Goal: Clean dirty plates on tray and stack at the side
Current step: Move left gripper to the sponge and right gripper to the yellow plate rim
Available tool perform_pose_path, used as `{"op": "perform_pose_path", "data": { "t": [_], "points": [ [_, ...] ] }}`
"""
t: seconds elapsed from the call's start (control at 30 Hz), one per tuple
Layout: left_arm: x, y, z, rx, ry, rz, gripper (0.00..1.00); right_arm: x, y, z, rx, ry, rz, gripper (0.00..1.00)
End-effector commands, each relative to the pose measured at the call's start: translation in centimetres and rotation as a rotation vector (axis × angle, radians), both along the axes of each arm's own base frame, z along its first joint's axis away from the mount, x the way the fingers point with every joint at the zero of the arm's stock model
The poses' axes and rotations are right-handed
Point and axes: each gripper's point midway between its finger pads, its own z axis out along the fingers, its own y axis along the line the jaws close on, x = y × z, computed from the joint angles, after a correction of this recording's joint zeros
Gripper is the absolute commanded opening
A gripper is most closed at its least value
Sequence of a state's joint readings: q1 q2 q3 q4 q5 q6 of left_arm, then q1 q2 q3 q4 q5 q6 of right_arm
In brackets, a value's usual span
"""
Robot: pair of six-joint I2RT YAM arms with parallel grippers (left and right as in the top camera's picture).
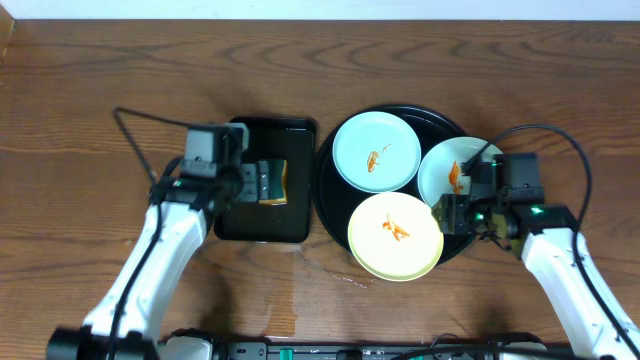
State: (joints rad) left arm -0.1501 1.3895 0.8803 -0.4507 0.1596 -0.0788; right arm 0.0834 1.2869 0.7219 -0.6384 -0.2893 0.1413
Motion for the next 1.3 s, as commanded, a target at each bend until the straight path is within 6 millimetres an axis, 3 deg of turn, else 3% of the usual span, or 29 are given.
{"op": "perform_pose_path", "data": {
  "t": [0.0, 0.17, 0.27, 0.37, 0.53, 0.8, 1.0, 1.17, 1.27],
  "points": [
    [1.1, -1.3, -0.5, -0.015, 0.017, -0.021, 0.85, -0.8, 0.7, -1.3, 0.003, 0.057, 0.006, 0.65],
    [1.4, -3.3, -2.5, -0.012, 0.046, -0.074, 0.85, -1.1, 0.0, -3.1, -0.034, 0.131, -0.048, 0.63],
    [1.3, -4.3, -3.6, -0.007, 0.064, -0.100, 0.83, -1.4, -0.1, -4.0, -0.034, 0.173, -0.060, 0.57],
    [1.0, -4.6, -4.7, 0.000, 0.093, -0.112, 0.80, -1.7, 0.0, -4.8, -0.035, 0.207, -0.058, 0.46],
    [1.0, -4.6, -6.3, 0.011, 0.127, -0.112, 0.78, -1.8, 0.0, -5.4, -0.037, 0.223, -0.058, 0.45],
    [1.4, -4.6, -6.8, 0.016, 0.123, -0.109, 0.75, -1.6, 0.0, -5.4, -0.034, 0.216, -0.057, 0.43],
    [1.6, -3.8, -6.9, 0.060, 0.117, -0.087, 0.58, -1.4, 1.6, -4.8, 0.060, 0.211, -0.030, 0.42],
    [1.6, -3.7, -7.0, 0.064, 0.116, -0.086, 0.56, -1.5, 2.0, -4.7, 0.080, 0.213, -0.024, 0.40],
    [1.6, -3.7, -7.0, 0.064, 0.117, -0.086, 0.49, -1.7, 2.0, -4.7, 0.079, 0.221, -0.024, 0.40]
  ]
}}
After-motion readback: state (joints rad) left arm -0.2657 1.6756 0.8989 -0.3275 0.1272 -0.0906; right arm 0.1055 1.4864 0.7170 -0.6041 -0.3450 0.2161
